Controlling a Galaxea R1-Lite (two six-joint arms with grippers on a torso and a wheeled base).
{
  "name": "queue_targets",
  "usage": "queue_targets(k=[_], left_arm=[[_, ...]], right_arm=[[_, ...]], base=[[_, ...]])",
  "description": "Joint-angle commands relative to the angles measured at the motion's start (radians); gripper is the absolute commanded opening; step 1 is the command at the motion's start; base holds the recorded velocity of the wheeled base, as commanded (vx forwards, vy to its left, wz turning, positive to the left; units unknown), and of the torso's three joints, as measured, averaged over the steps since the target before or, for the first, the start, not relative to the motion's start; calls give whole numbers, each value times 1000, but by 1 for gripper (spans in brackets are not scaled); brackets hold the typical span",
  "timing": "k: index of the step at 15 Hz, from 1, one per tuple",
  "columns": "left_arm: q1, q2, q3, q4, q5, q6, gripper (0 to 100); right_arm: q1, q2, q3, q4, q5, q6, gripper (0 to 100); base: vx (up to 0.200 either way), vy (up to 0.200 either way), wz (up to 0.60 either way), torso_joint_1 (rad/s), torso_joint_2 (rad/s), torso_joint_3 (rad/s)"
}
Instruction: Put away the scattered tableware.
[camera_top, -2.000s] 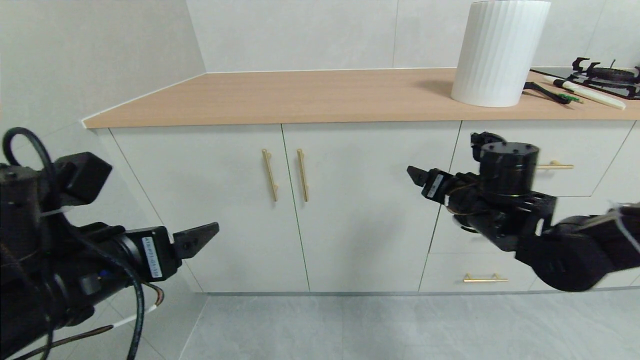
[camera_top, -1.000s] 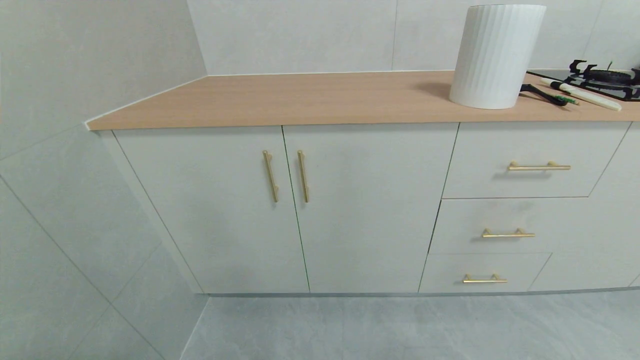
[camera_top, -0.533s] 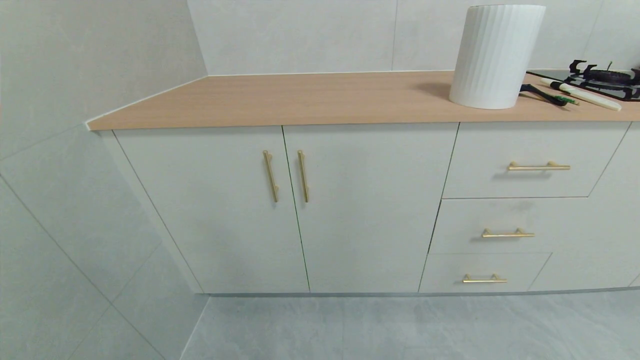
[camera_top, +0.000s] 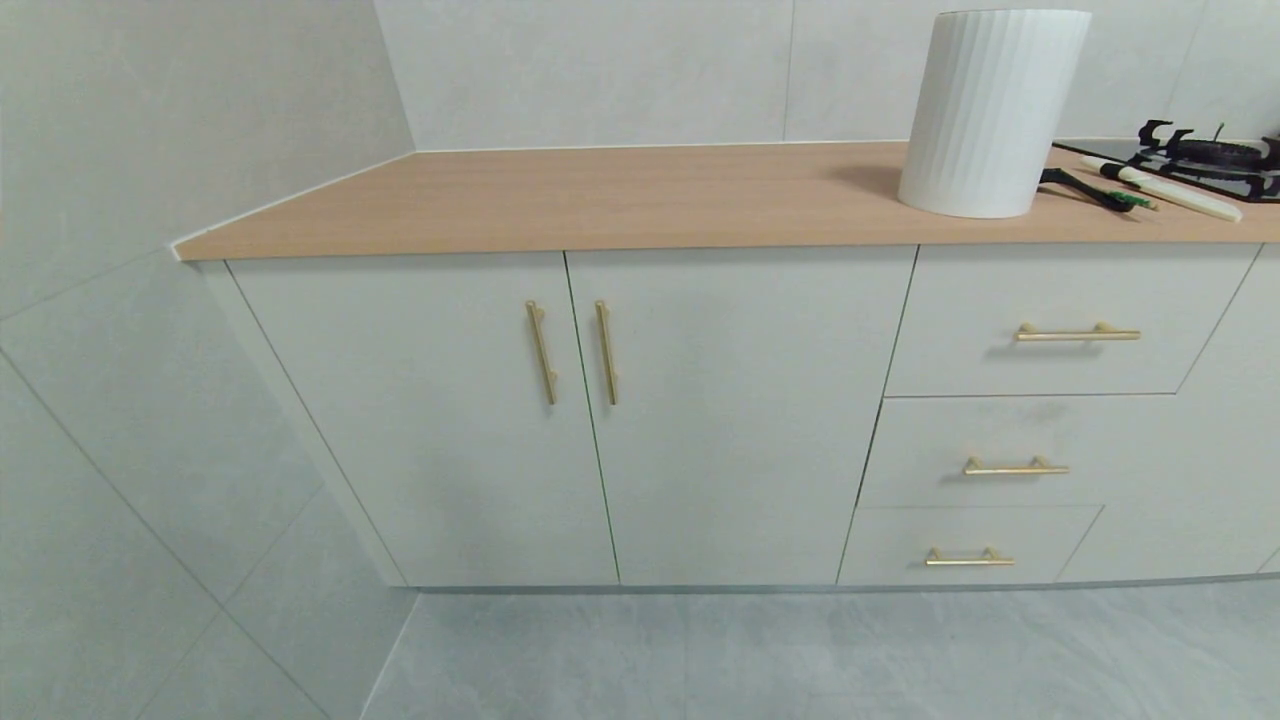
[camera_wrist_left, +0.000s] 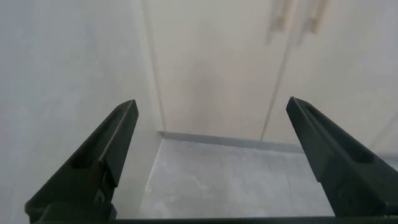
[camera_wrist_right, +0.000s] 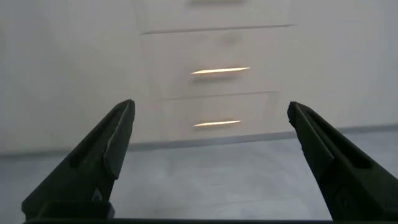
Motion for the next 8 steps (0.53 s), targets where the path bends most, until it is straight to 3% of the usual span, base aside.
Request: queue_targets(k=[1, 8], left_arm=[[0, 0, 12, 0, -5, 2, 100], [0, 0, 12, -2, -3, -22, 100]], right_arm=[[1, 3, 0, 13, 18, -11, 100], [1, 3, 2, 10, 15, -12, 100]], base=[[0, 0, 0, 0, 0, 0], [0, 0, 0, 0, 0, 0]])
